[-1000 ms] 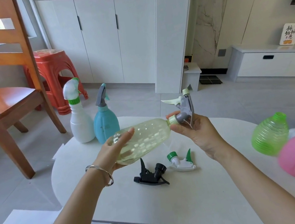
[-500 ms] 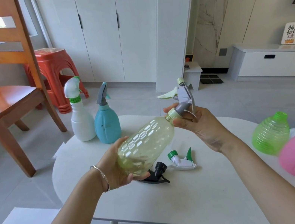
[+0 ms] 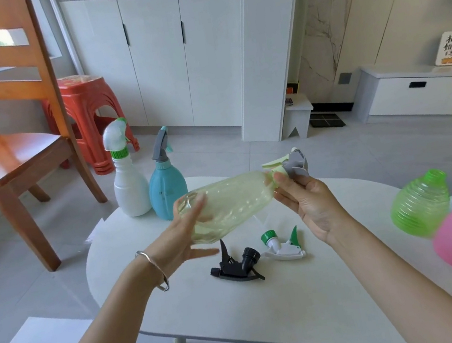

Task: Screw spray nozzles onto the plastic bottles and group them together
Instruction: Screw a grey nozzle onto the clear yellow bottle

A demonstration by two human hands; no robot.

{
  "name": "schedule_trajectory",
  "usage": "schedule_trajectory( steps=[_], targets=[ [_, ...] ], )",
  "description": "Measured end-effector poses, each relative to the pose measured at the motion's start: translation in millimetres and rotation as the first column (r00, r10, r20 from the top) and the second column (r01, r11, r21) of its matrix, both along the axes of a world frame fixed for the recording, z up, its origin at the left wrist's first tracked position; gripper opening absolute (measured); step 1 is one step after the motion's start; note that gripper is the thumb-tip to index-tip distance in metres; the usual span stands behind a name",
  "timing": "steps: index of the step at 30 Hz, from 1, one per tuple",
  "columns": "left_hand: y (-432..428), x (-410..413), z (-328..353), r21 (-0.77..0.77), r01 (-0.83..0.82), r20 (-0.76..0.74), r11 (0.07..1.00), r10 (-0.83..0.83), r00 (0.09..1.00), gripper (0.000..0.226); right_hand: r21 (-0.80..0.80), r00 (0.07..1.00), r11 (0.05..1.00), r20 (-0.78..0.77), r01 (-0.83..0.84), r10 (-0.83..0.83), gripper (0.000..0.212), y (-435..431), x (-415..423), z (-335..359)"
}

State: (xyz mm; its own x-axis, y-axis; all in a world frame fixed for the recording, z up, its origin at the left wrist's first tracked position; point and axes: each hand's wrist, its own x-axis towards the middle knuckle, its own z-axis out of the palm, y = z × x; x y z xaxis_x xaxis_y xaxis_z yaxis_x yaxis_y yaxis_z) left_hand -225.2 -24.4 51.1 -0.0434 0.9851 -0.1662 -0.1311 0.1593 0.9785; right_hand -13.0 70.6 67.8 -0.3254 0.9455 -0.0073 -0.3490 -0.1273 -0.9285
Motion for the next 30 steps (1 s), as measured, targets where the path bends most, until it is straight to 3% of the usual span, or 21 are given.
schedule_trajectory(
  steps=[2,7,10,12,17,20,23,25,28,30],
  targets=[
    [0.6,-5.6,2.5,-0.061,-0.013,-0.087,0.998,0.008,0.996,0.096,-0.001,1.000,1.000,0.016,-0.013,0.013,0.021,-0.8,-0.7,-1.9],
    [-0.6,-17.9,-2.8,0.157,-0.015,-0.201,0.987,0.047,0.978,0.114,-0.010,1.000,1.000,-0.014,-0.027,0.027,0.020,1.8,-0.7,-2.0],
    [-4.2,-17.0,3.0,-0.005,-0.003,-0.031,1.000,0.003,1.000,0.098,-0.003,0.998,0.998,0.016,-0.064,0.064,0.027,-0.7,-5.1,-5.4],
    [-7.3,-16.9,7.9,-0.055,-0.001,-0.096,0.998,-0.004,0.995,0.090,-0.007,0.997,0.997,0.034,-0.071,0.071,0.029,-2.5,-7.0,-6.2],
    [-13.0,-22.7,8.5,0.245,0.069,-0.283,0.967,0.003,0.959,0.078,-0.131,1.000,0.991,-0.022,-0.005,0.002,0.028,-0.4,-3.0,-5.1],
    [-11.9,-22.9,3.9,0.234,0.047,-0.102,0.971,-0.024,0.994,0.084,-0.141,0.999,0.989,-0.031,-0.038,0.034,0.028,-3.4,-6.6,-7.4],
    [-10.4,-17.5,4.0,-0.001,0.010,0.039,1.000,-0.010,0.999,0.070,-0.107,0.999,0.993,-0.013,-0.050,0.049,0.031,-6.6,-11.3,-7.5],
    [-10.0,-17.8,1.4,-0.032,0.008,-0.042,0.999,-0.009,0.999,0.079,-0.104,1.000,0.994,0.011,-0.027,0.028,0.031,-6.1,-11.0,-7.0],
    [-12.1,-20.0,-0.7,0.209,-0.006,-0.300,0.978,0.070,0.951,0.076,-0.174,0.999,0.985,0.028,0.022,-0.018,0.022,-3.3,-8.8,-8.6],
    [-13.2,-22.1,-3.1,0.276,0.045,-0.360,0.960,0.060,0.931,0.090,-0.215,1.000,0.976,0.000,0.021,-0.022,0.013,-3.8,-10.1,-8.9]
  ],
)
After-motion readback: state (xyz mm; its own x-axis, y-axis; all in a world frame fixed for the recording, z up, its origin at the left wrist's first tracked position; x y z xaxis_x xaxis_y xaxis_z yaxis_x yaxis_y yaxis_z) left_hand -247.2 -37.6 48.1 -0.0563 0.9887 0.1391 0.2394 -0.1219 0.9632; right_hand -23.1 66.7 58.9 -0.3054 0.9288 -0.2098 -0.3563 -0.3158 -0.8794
